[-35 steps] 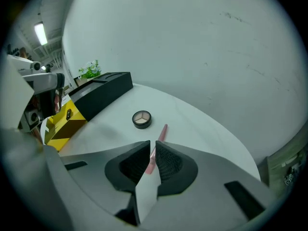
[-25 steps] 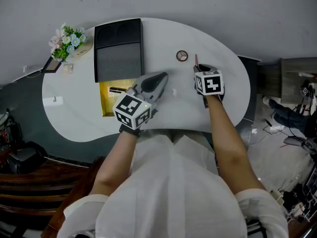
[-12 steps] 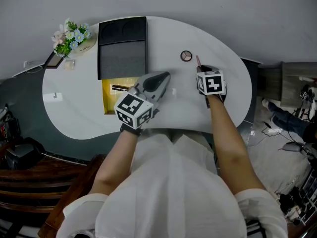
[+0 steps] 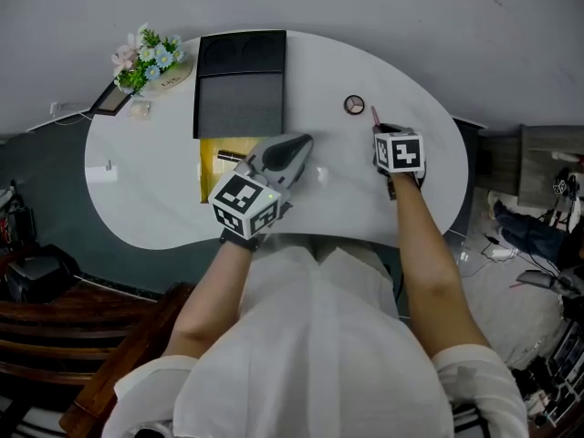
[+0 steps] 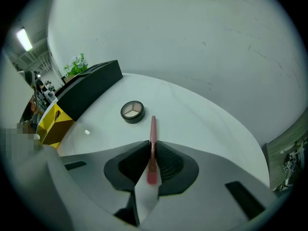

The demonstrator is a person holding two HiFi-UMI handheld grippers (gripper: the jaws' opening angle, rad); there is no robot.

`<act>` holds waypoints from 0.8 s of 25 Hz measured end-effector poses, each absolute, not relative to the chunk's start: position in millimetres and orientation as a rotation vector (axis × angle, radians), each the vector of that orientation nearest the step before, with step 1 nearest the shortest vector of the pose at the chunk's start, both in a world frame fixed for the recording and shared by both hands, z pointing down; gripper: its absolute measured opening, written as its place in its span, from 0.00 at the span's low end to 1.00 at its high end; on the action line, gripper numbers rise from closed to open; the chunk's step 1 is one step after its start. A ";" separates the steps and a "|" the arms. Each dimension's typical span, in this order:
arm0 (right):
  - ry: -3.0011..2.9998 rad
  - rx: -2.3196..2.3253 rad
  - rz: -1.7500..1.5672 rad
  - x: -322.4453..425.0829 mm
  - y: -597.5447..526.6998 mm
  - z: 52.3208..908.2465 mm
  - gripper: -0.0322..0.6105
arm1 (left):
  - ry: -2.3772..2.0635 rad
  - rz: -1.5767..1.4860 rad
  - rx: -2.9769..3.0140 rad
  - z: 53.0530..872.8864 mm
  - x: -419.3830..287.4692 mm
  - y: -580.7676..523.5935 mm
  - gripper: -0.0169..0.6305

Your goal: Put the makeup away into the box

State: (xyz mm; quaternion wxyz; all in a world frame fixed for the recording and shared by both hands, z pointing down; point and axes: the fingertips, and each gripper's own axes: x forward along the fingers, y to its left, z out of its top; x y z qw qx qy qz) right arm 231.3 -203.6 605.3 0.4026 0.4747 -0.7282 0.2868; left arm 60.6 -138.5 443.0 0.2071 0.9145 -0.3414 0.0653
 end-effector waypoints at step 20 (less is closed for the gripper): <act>-2.117 1.069 0.413 114.8 -175.6 497.6 0.12 | -1.184 0.131 2.493 427.4 -43.1 -94.8 0.06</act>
